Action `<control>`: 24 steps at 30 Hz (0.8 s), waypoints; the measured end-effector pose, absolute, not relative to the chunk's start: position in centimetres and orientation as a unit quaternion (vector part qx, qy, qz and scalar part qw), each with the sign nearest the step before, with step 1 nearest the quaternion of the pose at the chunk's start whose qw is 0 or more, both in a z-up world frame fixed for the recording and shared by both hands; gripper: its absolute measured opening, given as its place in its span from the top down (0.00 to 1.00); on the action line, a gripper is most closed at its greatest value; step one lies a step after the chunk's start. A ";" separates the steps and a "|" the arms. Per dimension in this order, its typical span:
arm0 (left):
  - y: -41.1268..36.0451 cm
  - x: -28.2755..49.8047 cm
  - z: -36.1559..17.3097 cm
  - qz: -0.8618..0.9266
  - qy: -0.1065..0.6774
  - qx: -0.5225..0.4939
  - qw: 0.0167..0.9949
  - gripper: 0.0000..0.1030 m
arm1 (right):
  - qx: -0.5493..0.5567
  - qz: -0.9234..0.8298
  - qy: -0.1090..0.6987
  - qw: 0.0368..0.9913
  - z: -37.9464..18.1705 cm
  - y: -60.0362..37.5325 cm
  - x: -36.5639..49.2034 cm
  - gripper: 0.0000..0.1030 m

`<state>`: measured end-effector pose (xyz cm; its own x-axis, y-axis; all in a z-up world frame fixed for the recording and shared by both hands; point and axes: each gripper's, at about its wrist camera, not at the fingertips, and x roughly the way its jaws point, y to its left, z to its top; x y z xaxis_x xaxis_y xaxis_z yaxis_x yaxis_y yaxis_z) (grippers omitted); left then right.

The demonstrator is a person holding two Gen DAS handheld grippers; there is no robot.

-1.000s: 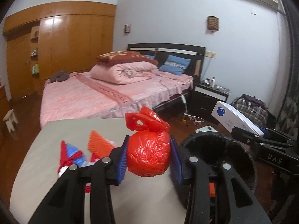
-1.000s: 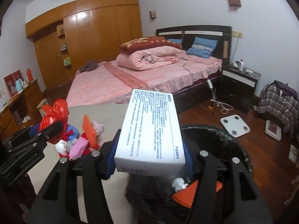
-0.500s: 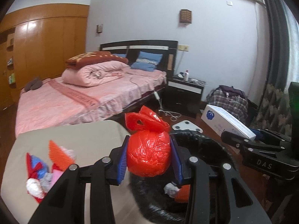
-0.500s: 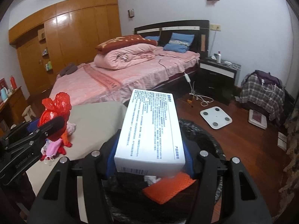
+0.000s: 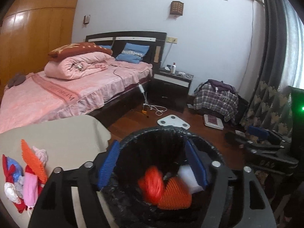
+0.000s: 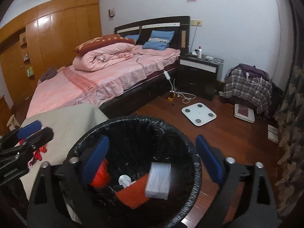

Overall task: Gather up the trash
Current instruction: 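Return to the table and grasp the white tissue ball with the left tool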

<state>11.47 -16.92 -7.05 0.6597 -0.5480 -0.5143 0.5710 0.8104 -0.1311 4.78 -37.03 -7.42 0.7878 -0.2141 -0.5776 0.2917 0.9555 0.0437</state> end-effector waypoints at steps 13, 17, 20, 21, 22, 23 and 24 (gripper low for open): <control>-6.8 9.9 -5.7 -0.186 0.255 0.029 0.949 0.10 | 0.063 -0.070 0.274 0.957 -6.2 -31.3 4.9 0.05; -2.9 9.2 -6.0 -0.141 0.257 0.024 0.956 0.08 | 0.059 -0.030 0.280 0.958 -6.5 -27.7 6.0 0.05; 0.0 8.8 -6.6 -0.102 0.260 0.026 0.960 0.08 | 0.052 -0.001 0.283 0.958 -7.0 -24.6 7.2 0.05; 1.1 8.7 -6.9 -0.088 0.262 0.027 0.961 0.08 | 0.048 0.009 0.284 0.957 -7.2 -23.5 7.6 0.05; 1.7 8.7 -7.1 -0.079 0.264 0.027 0.961 0.08 | 0.045 0.015 0.286 0.957 -7.4 -22.8 7.9 0.05; 2.6 8.6 -7.4 -0.068 0.267 0.025 0.961 0.08 | 0.041 0.024 0.288 0.957 -7.7 -21.8 8.3 0.05; 3.8 8.7 -7.8 -0.054 0.269 0.020 0.961 0.08 | 0.039 0.033 0.290 0.956 -8.0 -20.8 8.7 0.05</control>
<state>8.67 3.79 -7.79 0.8496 -0.0933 -0.5191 0.1150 0.9933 0.0097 8.69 -20.85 -7.96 0.8291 0.0854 -0.5525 -0.0407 0.9949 0.0928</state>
